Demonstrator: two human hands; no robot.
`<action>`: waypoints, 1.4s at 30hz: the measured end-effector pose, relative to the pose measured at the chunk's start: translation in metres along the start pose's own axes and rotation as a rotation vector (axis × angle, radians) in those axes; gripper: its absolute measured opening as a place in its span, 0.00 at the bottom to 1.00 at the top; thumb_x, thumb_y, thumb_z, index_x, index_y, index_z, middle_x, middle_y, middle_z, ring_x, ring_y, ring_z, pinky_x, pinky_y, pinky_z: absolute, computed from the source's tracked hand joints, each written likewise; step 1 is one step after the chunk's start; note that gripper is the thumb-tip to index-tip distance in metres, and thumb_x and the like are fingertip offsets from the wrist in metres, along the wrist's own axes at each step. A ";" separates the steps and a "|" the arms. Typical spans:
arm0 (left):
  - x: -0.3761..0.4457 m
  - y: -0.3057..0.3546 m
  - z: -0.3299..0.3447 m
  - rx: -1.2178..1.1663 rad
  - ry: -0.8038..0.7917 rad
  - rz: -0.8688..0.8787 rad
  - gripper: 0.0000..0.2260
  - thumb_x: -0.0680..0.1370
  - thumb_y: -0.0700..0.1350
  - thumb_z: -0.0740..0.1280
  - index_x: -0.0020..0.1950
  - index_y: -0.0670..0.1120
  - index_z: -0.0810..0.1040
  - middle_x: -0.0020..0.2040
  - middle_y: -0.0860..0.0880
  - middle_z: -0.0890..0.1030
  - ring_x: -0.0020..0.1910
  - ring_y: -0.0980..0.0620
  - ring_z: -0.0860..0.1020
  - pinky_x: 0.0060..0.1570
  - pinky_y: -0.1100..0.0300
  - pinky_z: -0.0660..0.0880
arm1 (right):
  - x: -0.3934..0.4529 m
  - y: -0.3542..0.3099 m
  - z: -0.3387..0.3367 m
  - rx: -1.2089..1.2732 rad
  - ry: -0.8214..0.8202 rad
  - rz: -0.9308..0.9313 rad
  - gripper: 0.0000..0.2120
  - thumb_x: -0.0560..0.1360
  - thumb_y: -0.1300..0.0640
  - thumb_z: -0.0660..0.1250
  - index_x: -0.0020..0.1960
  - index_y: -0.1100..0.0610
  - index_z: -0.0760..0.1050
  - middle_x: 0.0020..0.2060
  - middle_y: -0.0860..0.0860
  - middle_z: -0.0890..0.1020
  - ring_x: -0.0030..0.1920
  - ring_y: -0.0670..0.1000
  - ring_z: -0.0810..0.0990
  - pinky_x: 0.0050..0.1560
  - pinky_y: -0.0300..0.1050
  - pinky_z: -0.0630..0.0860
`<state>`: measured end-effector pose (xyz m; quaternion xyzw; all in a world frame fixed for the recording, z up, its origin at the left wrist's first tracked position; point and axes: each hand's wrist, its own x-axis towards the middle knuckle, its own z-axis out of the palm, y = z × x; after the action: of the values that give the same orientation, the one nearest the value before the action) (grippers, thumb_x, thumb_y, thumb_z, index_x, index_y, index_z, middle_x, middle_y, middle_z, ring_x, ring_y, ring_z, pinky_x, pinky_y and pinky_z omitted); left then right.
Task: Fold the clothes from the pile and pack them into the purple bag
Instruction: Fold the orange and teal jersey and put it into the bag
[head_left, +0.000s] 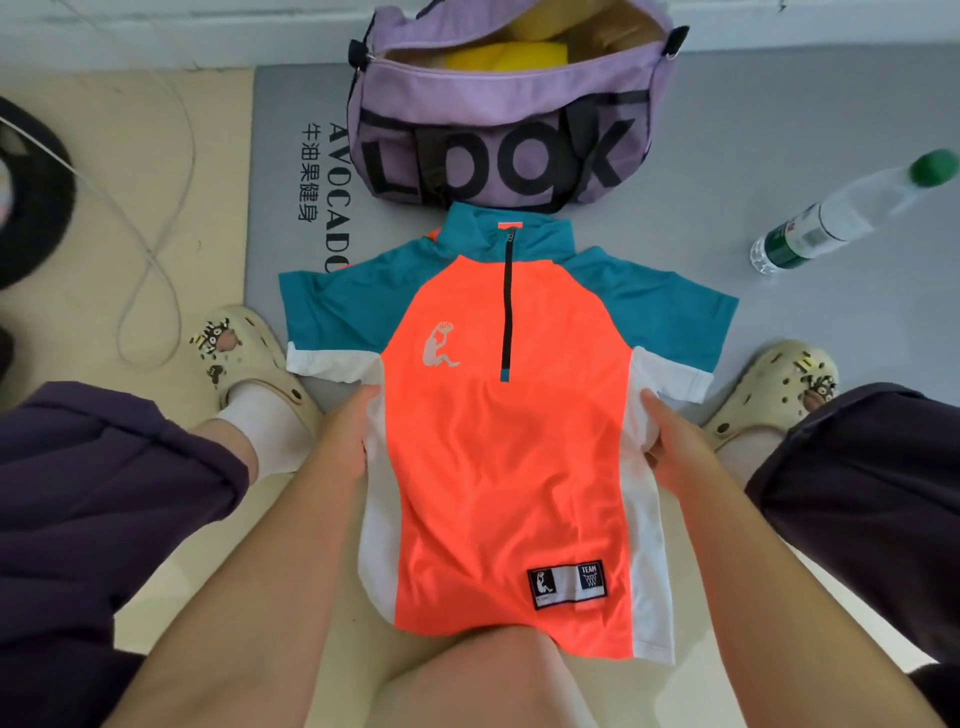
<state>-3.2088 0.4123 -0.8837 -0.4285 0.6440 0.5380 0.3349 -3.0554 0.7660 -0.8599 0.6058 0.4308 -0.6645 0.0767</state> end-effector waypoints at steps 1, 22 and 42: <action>0.000 0.003 0.000 0.009 -0.005 -0.004 0.17 0.77 0.52 0.68 0.60 0.43 0.78 0.47 0.47 0.81 0.44 0.51 0.79 0.44 0.60 0.77 | 0.000 -0.001 -0.001 -0.011 -0.010 0.009 0.35 0.72 0.46 0.73 0.70 0.67 0.69 0.69 0.66 0.67 0.68 0.66 0.70 0.69 0.65 0.67; -0.017 0.056 -0.026 -0.036 0.126 0.519 0.11 0.76 0.42 0.71 0.58 0.50 0.83 0.56 0.53 0.80 0.63 0.49 0.78 0.68 0.52 0.71 | -0.027 -0.072 0.006 -0.118 0.146 -0.487 0.14 0.78 0.59 0.67 0.63 0.53 0.76 0.45 0.48 0.75 0.41 0.46 0.73 0.45 0.41 0.72; -0.029 0.103 0.008 0.309 0.037 0.675 0.10 0.70 0.44 0.67 0.33 0.51 0.68 0.28 0.60 0.68 0.27 0.63 0.66 0.28 0.70 0.63 | -0.013 -0.119 0.051 -0.569 -0.040 -0.628 0.10 0.73 0.60 0.68 0.35 0.53 0.70 0.31 0.49 0.72 0.31 0.46 0.70 0.33 0.40 0.67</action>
<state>-3.2906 0.4316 -0.8175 -0.1459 0.8288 0.5066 0.1876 -3.1642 0.8002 -0.7967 0.3868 0.7592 -0.5217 0.0428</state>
